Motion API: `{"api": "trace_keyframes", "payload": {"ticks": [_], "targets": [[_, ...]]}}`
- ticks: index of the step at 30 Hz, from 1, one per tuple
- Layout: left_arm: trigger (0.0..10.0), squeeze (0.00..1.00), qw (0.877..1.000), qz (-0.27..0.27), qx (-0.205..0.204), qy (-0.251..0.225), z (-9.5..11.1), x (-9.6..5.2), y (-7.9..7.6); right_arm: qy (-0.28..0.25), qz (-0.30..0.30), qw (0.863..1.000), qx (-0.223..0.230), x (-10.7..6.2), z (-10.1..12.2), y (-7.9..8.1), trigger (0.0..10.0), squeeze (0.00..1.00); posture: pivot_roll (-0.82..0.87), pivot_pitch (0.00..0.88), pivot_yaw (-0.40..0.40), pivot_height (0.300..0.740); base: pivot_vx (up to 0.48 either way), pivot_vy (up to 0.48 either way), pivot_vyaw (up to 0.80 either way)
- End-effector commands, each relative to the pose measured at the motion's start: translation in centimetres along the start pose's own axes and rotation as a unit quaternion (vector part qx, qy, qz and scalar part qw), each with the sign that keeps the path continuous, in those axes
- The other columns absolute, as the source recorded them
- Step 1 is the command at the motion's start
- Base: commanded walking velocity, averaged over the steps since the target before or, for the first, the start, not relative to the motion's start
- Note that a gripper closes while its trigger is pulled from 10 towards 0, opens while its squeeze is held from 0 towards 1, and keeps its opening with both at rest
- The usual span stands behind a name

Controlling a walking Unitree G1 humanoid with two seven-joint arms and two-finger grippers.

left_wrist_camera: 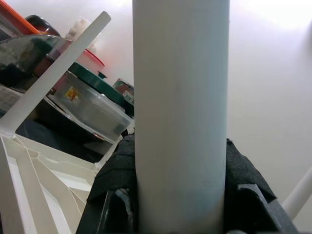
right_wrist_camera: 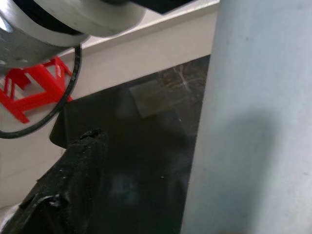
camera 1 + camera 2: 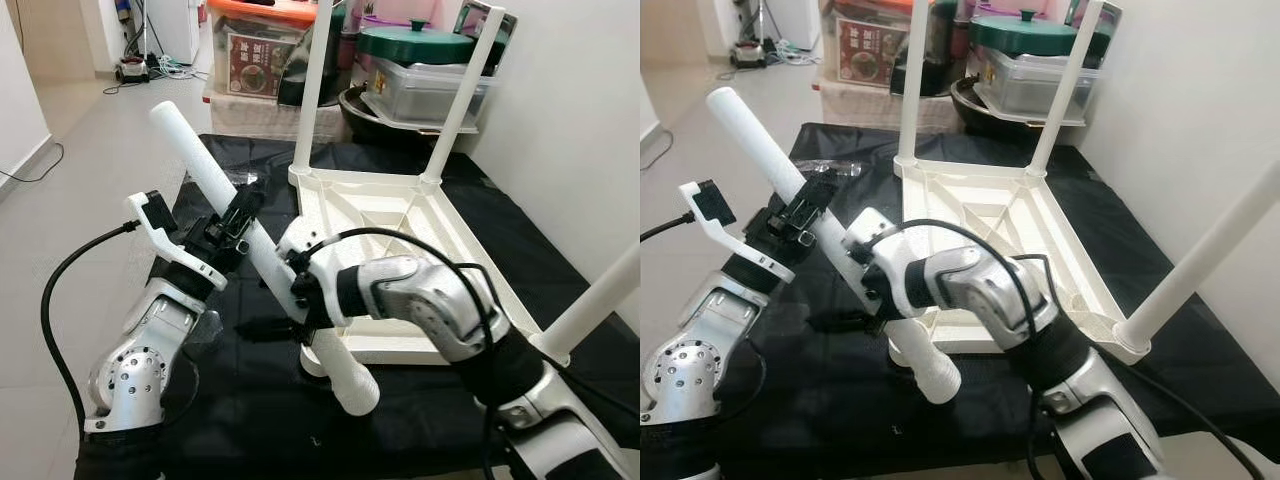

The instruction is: Building children table

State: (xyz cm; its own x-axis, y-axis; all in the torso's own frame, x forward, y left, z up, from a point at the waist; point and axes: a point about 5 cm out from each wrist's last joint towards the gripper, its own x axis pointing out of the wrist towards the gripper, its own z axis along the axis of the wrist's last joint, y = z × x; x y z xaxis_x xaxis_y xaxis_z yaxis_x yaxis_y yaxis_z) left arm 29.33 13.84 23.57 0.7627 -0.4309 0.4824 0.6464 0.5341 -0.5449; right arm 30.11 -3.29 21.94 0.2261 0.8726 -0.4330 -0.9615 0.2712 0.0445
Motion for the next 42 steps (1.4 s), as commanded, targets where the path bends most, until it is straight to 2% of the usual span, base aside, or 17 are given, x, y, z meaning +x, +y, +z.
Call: {"api": "trace_keyframes", "payload": {"ticks": [1,2,7,11,18,19,22,31,32,33,34,35,37,38,40,41,42], "targets": [[0.0,0.0,1.0,-0.009,-0.006,0.006,-0.4,0.2,-0.3,0.009,0.011,1.0,-0.009,0.5,0.0,0.4,10.0,0.0,0.08,0.0,-0.139,0.74,0.0,0.0,0.0],[0.0,0.0,1.0,-0.009,-0.005,0.007,-0.6,0.2,-0.3,0.016,0.01,1.0,-0.008,0.9,-0.3,0.4,0.0,0.0,0.09,0.0,-0.144,0.74,0.0,0.0,0.0],[0.0,0.0,1.0,-0.006,-0.005,0.008,-0.7,0.1,-0.2,0.022,-0.003,1.0,0.003,1.5,-0.7,0.3,0.0,0.0,0.08,0.0,-0.144,0.74,0.0,0.0,0.0],[0.0,0.0,1.0,0.0,-0.006,0.008,-0.9,0.1,0.1,0.001,-0.038,0.999,0.031,2.0,-0.4,-0.2,0.0,0.0,0.08,0.0,-0.141,0.74,0.0,0.0,0.0],[0.0,0.0,1.0,0.01,-0.001,0.012,-1.2,0.2,0.3,-0.01,-0.05,0.997,0.05,2.0,-0.5,-0.3,0.0,0.0,0.08,0.0,-0.139,0.74,0.0,0.0,0.0],[10.0,1.0,1.0,0.006,-0.007,0.018,-1.4,0.3,0.5,-0.009,-0.05,0.997,0.058,1.9,-0.9,-0.3,0.0,0.0,0.08,0.0,-0.138,0.74,0.0,0.0,0.0],[10.0,1.0,0.999,0.023,0.004,0.026,-1.4,0.2,1.1,-0.011,-0.054,0.996,0.071,1.3,-1.3,-0.5,0.0,0.0,0.08,0.0,-0.138,0.74,0.0,0.0,0.0],[10.0,1.0,1.0,0.016,0.008,0.01,-0.6,0.0,0.9,-0.024,-0.064,0.994,0.09,-0.2,-1.2,-1.2,0.0,0.0,0.08,0.0,-0.138,0.74,0.0,0.0,0.0],[10.0,1.0,1.0,-0.018,-0.004,-0.013,0.5,-0.6,0.2,-0.045,-0.075,0.99,0.109,-2.4,-0.8,-1.9,0.0,0.0,0.07,0.0,-0.134,0.74,0.0,0.0,0.0],[10.0,1.0,1.0,-0.018,-0.004,-0.013,0.5,-0.6,0.2,-0.045,-0.075,0.99,0.109,-2.4,-0.8,-1.9,0.0,0.0,0.07,0.0,-0.134,0.74,0.0,0.0,0.0],[10.0,1.0,0.999,-0.036,-0.006,-0.019,1.1,-1.0,-0.2,-0.056,-0.081,0.988,0.115,-3.7,-0.6,-2.2,0.0,0.0,0.07,0.0,-0.129,0.74,0.0,0.0,0.0],[10.0,1.0,0.999,-0.036,-0.006,-0.019,1.1,-1.0,-0.2,-0.056,-0.081,0.988,0.115,-3.7,-0.6,-2.2,0.0,0.0,0.07,0.0,-0.129,0.74,0.0,0.0,0.0],[10.0,1.0,0.998,-0.063,-0.005,-0.018,1.9,-1.5,-0.7,-0.066,-0.09,0.987,0.116,-5.8,-0.4,-2.7,0.0,0.0,0.07,0.0,-0.131,0.74,0.0,0.0,0.0],[10.0,1.0,0.998,-0.063,-0.005,-0.018,1.9,-1.5,-0.7,-0.066,-0.09,0.987,0.116,-5.8,-0.4,-2.7,0.0,0.0,0.07,0.0,-0.131,0.74,0.0,0.0,0.0],[10.0,1.0,0.997,-0.075,-0.004,-0.016,2.6,-2.0,-0.8,-0.073,-0.104,0.985,0.115,-7.6,-0.3,-3.2,0.0,0.0,0.07,0.0,-0.13,0.74,0.0,0.0,0.0],[10.0,0.07,0.997,-0.076,-0.005,-0.017,2.9,-2.3,-0.5,-0.083,-0.114,0.983,0.116,-8.6,0.0,-3.6,0.0,0.0,0.07,0.0,-0.128,0.74,0.0,0.0,0.0],[10.0,0.07,0.997,-0.076,-0.005,-0.017,2.9,-2.3,-0.5,-0.083,-0.114,0.983,0.116,-8.6,0.0,-3.6,0.0,0.0,0.07,0.0,-0.128,0.74,0.0,0.0,0.0]]}}
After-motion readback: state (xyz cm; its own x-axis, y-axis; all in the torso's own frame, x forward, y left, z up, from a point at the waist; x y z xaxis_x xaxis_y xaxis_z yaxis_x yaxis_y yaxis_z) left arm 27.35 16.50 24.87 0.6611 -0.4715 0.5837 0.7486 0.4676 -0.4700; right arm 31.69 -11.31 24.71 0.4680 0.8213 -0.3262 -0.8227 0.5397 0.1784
